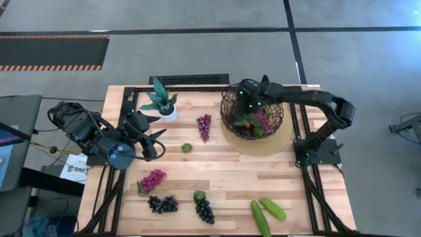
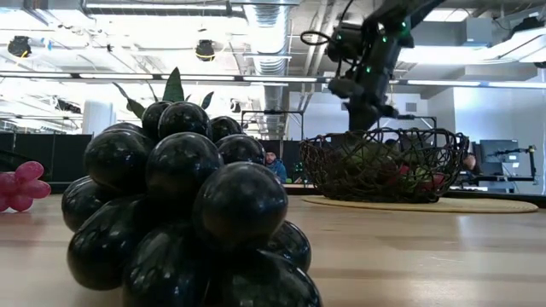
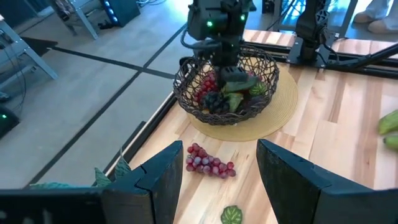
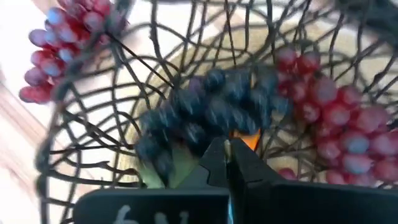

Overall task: Build produce basket
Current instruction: Put the green chili pepper into the black wire basket, then put the green cucumber into the black wire basket

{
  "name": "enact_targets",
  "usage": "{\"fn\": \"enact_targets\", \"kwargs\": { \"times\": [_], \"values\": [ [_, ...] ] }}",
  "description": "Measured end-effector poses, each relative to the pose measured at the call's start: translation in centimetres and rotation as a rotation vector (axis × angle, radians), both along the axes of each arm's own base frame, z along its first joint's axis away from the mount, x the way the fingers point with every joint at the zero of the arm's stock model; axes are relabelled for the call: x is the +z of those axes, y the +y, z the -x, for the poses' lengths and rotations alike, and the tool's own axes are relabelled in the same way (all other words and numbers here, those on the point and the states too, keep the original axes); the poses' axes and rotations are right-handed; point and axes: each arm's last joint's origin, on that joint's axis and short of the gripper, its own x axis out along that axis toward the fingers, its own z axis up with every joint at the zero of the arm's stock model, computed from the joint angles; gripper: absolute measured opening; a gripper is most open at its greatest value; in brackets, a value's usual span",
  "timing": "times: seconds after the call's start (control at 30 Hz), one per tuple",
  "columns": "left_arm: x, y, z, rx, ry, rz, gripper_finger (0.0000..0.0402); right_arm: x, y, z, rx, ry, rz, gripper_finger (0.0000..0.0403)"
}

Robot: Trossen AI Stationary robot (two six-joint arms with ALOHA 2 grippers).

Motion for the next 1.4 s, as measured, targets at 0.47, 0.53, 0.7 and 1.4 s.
{"fn": "enact_targets", "kwargs": {
  "times": [0.47, 0.53, 0.7, 1.4],
  "values": [
    [0.0, 0.0, 0.0, 0.003, -0.003, 0.012, 0.0193, -1.5, 1.8, 0.3, 0.045, 0.067, -0.039, 0.0075],
    [0.0, 0.0, 0.0, 0.003, -0.003, 0.011, 0.0193, -0.9, 2.0, 0.3, 0.057, 0.086, -0.044, 0.0094],
    [0.0, 0.0, 0.0, 0.003, -0.003, 0.011, 0.0193, 1.8, 2.0, 0.3, 0.074, 0.125, -0.057, 0.0148],
    [0.0, 0.0, 0.0, 0.022, -0.021, 0.011, 0.0193, 12.1, 18.9, -1.1, 0.323, 0.057, -0.228, 0.0228]
  ]
}}
